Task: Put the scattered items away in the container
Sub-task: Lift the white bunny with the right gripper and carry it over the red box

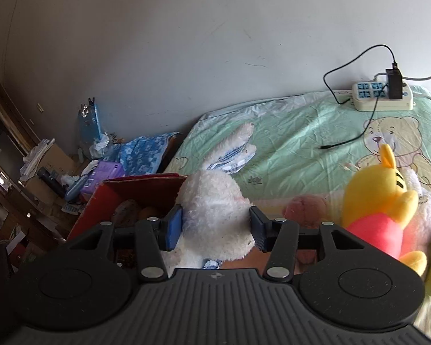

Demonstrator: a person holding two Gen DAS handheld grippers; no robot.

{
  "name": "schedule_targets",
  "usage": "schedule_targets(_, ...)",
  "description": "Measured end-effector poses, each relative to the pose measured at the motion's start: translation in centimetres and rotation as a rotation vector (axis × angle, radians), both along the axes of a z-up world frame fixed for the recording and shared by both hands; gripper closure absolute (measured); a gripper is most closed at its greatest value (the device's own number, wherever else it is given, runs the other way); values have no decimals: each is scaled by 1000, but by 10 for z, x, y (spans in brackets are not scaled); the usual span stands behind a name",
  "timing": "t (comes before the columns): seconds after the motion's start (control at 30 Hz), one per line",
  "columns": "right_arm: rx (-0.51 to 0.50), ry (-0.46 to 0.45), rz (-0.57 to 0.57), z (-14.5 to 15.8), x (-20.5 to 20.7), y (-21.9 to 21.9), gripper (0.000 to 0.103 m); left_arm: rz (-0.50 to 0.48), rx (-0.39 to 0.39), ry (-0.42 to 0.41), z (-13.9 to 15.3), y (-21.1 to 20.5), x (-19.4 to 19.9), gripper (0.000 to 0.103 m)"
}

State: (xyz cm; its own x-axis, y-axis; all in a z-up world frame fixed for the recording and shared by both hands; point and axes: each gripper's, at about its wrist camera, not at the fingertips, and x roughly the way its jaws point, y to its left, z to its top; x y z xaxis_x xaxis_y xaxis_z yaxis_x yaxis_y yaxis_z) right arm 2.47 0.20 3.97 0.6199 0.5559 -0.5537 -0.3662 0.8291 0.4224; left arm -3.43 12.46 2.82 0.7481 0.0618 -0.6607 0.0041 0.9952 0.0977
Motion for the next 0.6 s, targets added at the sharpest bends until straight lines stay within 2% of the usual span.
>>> schedule_targets(0.1, 20, -25, 11, 11, 0, 27, 51, 18, 10, -25, 11, 35, -2, 75)
schedule_targets(0.27, 64, -1, 42, 19, 9, 85, 51, 59, 13, -39, 15, 104, 0, 75)
schedule_targets(0.43, 38, -11, 82, 10, 14, 156, 51, 95, 54, 21, 0, 166, 11, 75)
schedule_targets(0.6, 18, 55, 102, -11, 26, 210, 51, 116, 45, 96, -20, 218, 13, 74)
